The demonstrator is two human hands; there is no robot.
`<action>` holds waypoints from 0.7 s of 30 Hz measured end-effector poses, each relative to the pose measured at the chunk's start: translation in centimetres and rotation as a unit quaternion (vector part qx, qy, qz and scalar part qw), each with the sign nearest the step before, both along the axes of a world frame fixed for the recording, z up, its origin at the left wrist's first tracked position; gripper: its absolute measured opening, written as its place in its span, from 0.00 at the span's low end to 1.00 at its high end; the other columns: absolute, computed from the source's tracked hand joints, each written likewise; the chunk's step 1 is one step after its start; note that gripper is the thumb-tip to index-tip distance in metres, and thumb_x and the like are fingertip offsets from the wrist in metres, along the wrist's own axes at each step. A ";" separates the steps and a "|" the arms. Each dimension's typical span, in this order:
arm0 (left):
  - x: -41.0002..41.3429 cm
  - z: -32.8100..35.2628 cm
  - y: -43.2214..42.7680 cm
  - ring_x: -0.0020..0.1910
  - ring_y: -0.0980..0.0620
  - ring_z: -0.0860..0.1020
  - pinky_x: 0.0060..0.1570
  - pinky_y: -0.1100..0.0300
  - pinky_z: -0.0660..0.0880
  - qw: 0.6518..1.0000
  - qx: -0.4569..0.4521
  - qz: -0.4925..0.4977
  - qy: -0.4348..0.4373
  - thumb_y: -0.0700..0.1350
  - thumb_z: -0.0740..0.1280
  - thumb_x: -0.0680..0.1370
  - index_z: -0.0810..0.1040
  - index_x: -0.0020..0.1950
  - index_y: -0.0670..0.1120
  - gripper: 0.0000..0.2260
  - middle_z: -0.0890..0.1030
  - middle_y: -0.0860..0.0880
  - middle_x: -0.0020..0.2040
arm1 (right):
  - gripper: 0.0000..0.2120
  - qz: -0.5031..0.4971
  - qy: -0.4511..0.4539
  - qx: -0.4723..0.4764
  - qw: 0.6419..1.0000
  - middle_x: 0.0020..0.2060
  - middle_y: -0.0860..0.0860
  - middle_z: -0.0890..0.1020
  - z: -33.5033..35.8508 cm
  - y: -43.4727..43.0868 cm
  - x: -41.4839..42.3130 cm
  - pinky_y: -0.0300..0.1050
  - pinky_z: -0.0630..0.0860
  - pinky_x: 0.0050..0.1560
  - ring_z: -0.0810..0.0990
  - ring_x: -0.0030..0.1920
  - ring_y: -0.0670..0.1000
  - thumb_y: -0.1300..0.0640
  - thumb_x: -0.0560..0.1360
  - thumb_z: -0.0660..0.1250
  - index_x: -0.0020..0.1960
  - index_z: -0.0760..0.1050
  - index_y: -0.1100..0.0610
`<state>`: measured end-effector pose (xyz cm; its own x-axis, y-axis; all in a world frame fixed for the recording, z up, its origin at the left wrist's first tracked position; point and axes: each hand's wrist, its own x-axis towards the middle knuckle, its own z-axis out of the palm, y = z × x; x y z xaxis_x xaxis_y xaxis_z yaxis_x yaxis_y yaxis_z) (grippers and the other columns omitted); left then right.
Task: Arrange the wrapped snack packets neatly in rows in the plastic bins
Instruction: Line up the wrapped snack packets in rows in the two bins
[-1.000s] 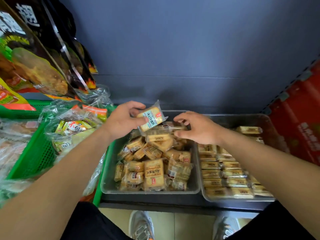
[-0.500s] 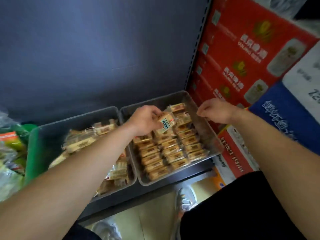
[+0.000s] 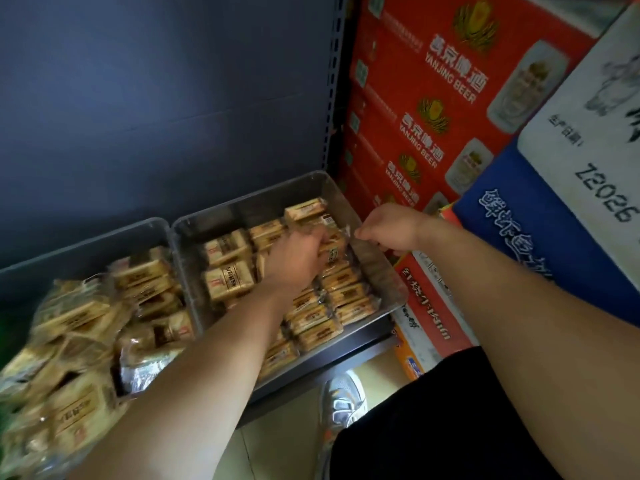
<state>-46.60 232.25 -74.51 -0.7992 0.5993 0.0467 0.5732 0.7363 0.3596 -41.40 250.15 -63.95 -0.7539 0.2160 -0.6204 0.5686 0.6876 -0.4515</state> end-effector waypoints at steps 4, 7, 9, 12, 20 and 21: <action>0.0 -1.0 -0.2 0.60 0.49 0.77 0.53 0.53 0.78 0.997 0.009 0.008 0.077 0.50 0.73 0.76 0.78 0.58 0.51 0.12 0.81 0.51 0.56 | 0.19 0.012 -0.002 0.000 1.000 0.57 0.56 0.82 -0.1 -0.1 -0.2 0.55 0.79 0.59 0.80 0.58 0.56 0.46 0.82 0.64 0.64 0.78 0.59; 0.2 -1.1 0.1 0.61 0.49 0.77 0.54 0.53 0.80 0.997 -0.005 0.009 0.075 0.51 0.73 0.77 0.77 0.60 0.51 0.14 0.81 0.51 0.58 | 0.19 0.008 0.002 -0.003 1.000 0.58 0.57 0.82 -0.2 -0.4 -0.2 0.57 0.78 0.61 0.80 0.59 0.58 0.47 0.82 0.65 0.64 0.78 0.59; 0.3 -1.2 0.3 0.63 0.48 0.77 0.56 0.53 0.79 0.999 -0.001 -0.006 0.048 0.50 0.73 0.76 0.76 0.60 0.51 0.15 0.79 0.51 0.61 | 0.17 0.009 -0.001 -0.005 1.000 0.57 0.58 0.83 -0.3 -0.6 -0.2 0.56 0.78 0.60 0.81 0.58 0.58 0.47 0.82 0.64 0.63 0.79 0.58; 0.3 -1.1 -0.3 0.61 0.52 0.75 0.55 0.54 0.78 0.998 0.056 -0.008 -0.016 0.52 0.71 0.78 0.76 0.59 0.52 0.12 0.79 0.53 0.60 | 0.15 0.022 0.001 0.000 1.000 0.55 0.57 0.83 -0.4 -0.7 -0.4 0.53 0.78 0.58 0.82 0.55 0.56 0.49 0.82 0.64 0.61 0.79 0.58; -2.8 -0.2 -2.2 0.61 0.50 0.78 0.63 0.53 0.74 0.984 0.098 0.056 -0.135 0.51 0.57 0.85 0.79 0.65 0.51 0.14 0.80 0.51 0.64 | 0.20 0.133 0.142 0.054 0.979 0.60 0.48 0.80 -2.4 -2.2 -2.2 0.51 0.76 0.63 0.78 0.59 0.50 0.61 0.77 0.71 0.67 0.77 0.49; -3.3 -0.1 -2.7 0.61 0.49 0.78 0.63 0.52 0.74 0.979 0.099 0.060 -0.169 0.52 0.56 0.86 0.78 0.67 0.51 0.15 0.80 0.50 0.65 | 0.20 0.182 0.129 0.084 0.971 0.59 0.48 0.80 -3.0 -2.4 -2.4 0.52 0.76 0.61 0.78 0.59 0.51 0.58 0.76 0.72 0.66 0.77 0.47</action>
